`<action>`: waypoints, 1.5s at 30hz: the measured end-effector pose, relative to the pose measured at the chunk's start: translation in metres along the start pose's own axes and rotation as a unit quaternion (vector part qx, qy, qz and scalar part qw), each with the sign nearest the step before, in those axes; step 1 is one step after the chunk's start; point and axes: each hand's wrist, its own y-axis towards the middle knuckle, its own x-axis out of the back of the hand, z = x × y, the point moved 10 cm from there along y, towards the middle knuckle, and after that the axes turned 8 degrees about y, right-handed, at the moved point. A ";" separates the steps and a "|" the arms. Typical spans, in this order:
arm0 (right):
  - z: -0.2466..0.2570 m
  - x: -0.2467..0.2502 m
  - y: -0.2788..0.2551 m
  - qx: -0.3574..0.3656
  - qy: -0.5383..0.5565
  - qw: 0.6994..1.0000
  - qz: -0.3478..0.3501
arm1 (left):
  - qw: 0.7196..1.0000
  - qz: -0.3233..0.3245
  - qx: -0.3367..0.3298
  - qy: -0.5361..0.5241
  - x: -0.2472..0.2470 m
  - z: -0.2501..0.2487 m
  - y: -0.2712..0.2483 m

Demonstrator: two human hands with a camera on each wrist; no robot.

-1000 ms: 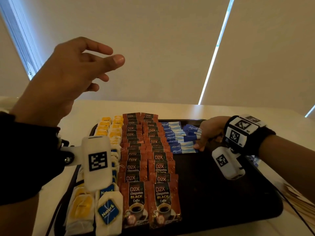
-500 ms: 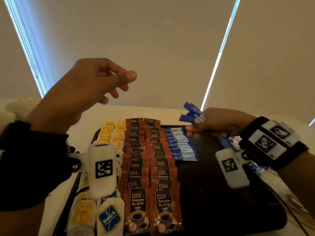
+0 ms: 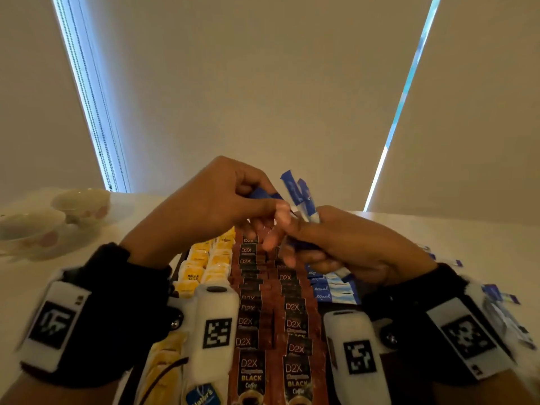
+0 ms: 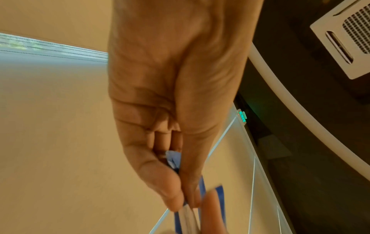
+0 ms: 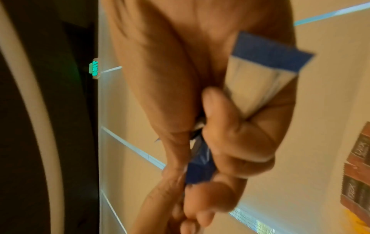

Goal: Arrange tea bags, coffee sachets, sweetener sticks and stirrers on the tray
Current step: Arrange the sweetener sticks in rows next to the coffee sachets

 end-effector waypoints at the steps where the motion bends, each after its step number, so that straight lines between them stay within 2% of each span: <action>1: -0.002 0.003 -0.001 -0.005 0.019 1.000 0.001 | 1.000 -0.007 0.000 -0.004 0.003 0.001 0.000; 8: -0.011 0.025 -0.011 -0.029 0.092 0.995 -0.012 | 0.999 -0.025 -0.014 -0.029 0.005 -0.001 0.001; 12: -0.007 0.042 -0.012 -0.010 0.136 0.988 -0.073 | 0.999 -0.021 -0.013 -0.024 0.005 0.000 0.001; 15: -0.004 0.050 -0.014 0.002 0.122 0.985 -0.120 | 1.000 0.000 -0.002 -0.028 0.001 0.002 0.000; 21: -0.003 0.034 -0.010 0.005 0.071 0.993 -0.099 | 0.999 0.028 -0.023 -0.026 -0.012 -0.006 0.001; 30: -0.005 0.023 -0.008 0.004 0.085 0.993 -0.086 | 0.997 0.060 -0.044 0.014 -0.019 -0.009 0.000; 32: -0.005 0.025 -0.009 0.008 0.110 0.989 -0.094 | 0.996 0.063 -0.054 0.025 -0.020 -0.012 -0.001; 34: -0.005 0.033 -0.009 0.015 0.117 0.984 -0.131 | 0.997 0.048 -0.052 0.025 -0.017 -0.012 -0.001; 37: -0.005 0.053 -0.011 0.038 0.056 0.972 -0.226 | 0.999 -0.026 -0.030 -0.010 0.001 -0.006 0.002; 40: 0.007 0.067 -0.017 0.097 -0.046 0.948 -0.299 | 0.996 -0.075 0.010 -0.039 0.014 0.009 0.003; 43: 0.021 0.062 -0.017 0.147 -0.143 0.931 -0.302 | 0.995 -0.078 0.035 -0.057 0.017 0.019 0.002; 45: 0.026 0.058 -0.015 0.165 -0.209 0.918 -0.294 | 0.996 -0.051 0.044 -0.054 0.015 0.019 0.000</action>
